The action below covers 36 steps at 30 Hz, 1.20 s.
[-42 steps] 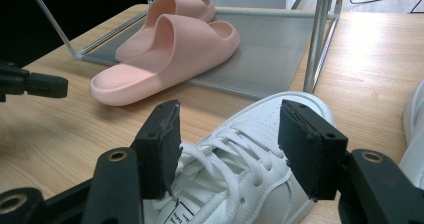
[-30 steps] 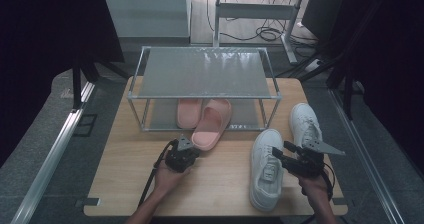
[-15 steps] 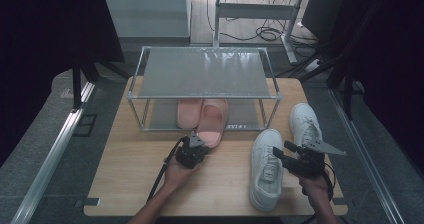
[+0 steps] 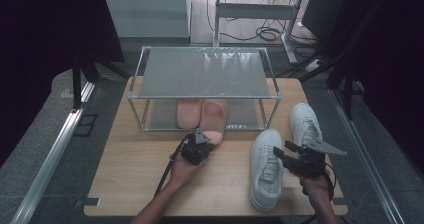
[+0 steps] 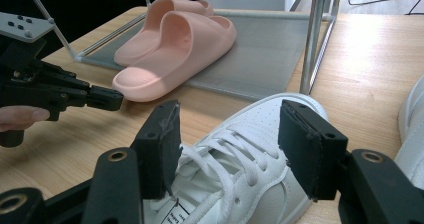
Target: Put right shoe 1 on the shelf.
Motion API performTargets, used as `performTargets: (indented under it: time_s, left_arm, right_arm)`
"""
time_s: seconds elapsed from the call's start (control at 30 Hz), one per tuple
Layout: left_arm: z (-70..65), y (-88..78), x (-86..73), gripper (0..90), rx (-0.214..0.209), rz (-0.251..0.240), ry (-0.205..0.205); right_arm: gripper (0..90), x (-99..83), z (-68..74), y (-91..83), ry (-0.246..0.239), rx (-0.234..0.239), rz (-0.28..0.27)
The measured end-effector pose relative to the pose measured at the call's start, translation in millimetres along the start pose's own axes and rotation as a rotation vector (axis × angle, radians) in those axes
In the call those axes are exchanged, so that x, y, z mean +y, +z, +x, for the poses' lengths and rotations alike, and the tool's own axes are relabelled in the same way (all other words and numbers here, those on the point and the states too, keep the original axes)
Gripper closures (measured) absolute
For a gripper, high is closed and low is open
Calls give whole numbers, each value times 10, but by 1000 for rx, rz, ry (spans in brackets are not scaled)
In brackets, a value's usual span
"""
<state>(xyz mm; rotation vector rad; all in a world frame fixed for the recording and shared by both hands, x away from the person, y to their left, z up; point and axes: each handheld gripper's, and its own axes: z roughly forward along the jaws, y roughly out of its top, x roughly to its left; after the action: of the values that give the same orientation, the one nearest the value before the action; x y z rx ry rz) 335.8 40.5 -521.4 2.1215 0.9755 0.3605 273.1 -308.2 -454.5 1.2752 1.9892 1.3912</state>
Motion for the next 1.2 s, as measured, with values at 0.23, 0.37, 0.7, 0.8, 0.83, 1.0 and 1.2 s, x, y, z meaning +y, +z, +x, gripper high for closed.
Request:
performTargets:
  time_s: [0.23,0.37,0.7,0.8,0.83,1.0,1.2]
  left_arm:
    - [1,2,-1,900,-1,0,-1]
    - [1,16,1,900,-2,-2,-4]
    - [-1,56,18,900,5,-13,-13]
    - [-2,69,26,900,11,-12,-13]
    - [-2,77,28,900,12,-12,-14]
    - [2,98,41,900,18,-17,-16]
    - [3,136,65,900,27,-24,-27]
  right_arm:
    - [423,-1,2,2,-1,0,1]
    - [423,-4,4,9,-4,0,2]
    - [422,-8,2,13,-2,0,4]
    - [422,-8,5,14,-1,1,5]
    - [422,-8,5,14,-1,1,5]
    - [422,-8,1,13,-2,-1,4]
    - [422,-9,3,15,-2,0,6]
